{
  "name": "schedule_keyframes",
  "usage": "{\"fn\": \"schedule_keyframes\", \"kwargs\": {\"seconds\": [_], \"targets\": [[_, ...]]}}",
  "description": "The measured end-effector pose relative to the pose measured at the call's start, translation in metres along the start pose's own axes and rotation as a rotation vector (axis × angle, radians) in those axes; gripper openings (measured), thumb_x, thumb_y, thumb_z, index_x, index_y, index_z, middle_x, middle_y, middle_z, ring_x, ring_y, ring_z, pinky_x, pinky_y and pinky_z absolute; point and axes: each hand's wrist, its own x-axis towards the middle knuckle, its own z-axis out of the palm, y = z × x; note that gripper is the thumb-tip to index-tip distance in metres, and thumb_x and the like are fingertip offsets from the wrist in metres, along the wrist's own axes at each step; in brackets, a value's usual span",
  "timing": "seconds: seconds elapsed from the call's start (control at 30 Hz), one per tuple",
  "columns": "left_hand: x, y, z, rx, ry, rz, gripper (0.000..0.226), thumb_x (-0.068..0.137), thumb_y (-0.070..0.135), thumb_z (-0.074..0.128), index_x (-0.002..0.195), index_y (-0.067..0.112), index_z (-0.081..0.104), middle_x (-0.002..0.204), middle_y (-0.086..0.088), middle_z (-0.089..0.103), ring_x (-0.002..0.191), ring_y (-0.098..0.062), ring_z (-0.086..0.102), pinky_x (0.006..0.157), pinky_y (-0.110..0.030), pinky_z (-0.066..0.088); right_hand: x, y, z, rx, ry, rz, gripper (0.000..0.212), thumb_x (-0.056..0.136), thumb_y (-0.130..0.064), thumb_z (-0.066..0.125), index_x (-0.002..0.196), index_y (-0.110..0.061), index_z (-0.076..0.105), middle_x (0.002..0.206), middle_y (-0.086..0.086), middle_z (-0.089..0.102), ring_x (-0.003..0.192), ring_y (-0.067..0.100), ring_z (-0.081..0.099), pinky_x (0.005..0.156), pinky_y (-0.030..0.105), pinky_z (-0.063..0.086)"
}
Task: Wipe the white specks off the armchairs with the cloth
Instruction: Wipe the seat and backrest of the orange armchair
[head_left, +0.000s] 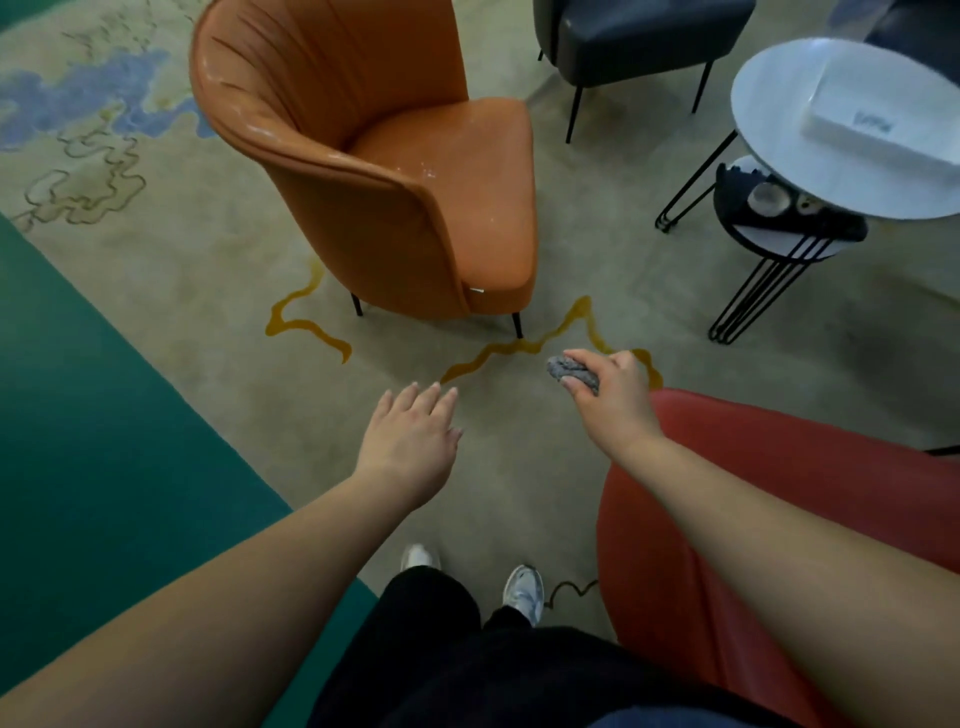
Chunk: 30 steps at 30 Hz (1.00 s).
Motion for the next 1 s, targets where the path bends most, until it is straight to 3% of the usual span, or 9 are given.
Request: {"fn": "schedule_keyframes", "kwargs": {"seconds": [0.3,0.57,0.8,1.0], "targets": [[0.139,-0.043,-0.061,0.034,0.023,0.158,0.056,0.101,0.043,0.028,0.153,0.024,0.017,0.159,0.002,0.021,0.146,-0.021,0.015,0.119,-0.042,0.01,0.117,-0.031,0.007,0.023,0.088,0.109,0.035,0.089,-0.016,0.065,0.124,-0.017,0.063,0.102,0.006,0.04,0.095,0.021,0.052,0.084,0.011,0.029],[0.243,-0.048,-0.102,0.064,-0.01,0.282,0.055,0.101,0.043,0.028,0.153,0.024,0.018,0.159,0.002,0.022,0.146,-0.022,0.016,0.118,-0.042,0.009,0.201,-0.037,0.002,0.044,0.174,0.202,0.035,0.089,-0.018,0.066,0.124,-0.018,0.063,0.101,0.004,0.039,0.091,0.016,0.049,0.086,0.013,0.031],[0.341,-0.022,-0.124,0.069,-0.051,0.252,0.056,0.102,0.044,0.026,0.153,0.023,0.016,0.159,0.002,0.021,0.146,-0.023,0.015,0.119,-0.042,0.01,0.293,-0.008,-0.032,0.048,0.156,0.195,0.036,0.09,-0.017,0.066,0.125,-0.016,0.063,0.103,0.005,0.039,0.089,0.012,0.047,0.084,0.009,0.029],[0.411,0.003,-0.146,-0.019,-0.082,0.058,0.055,0.102,0.043,0.025,0.153,0.024,0.016,0.158,0.003,0.023,0.146,-0.021,0.016,0.119,-0.042,0.011,0.388,0.017,-0.068,-0.002,0.025,0.105,0.036,0.089,-0.017,0.066,0.125,-0.016,0.063,0.101,0.004,0.039,0.088,0.011,0.046,0.082,0.008,0.027]]}}
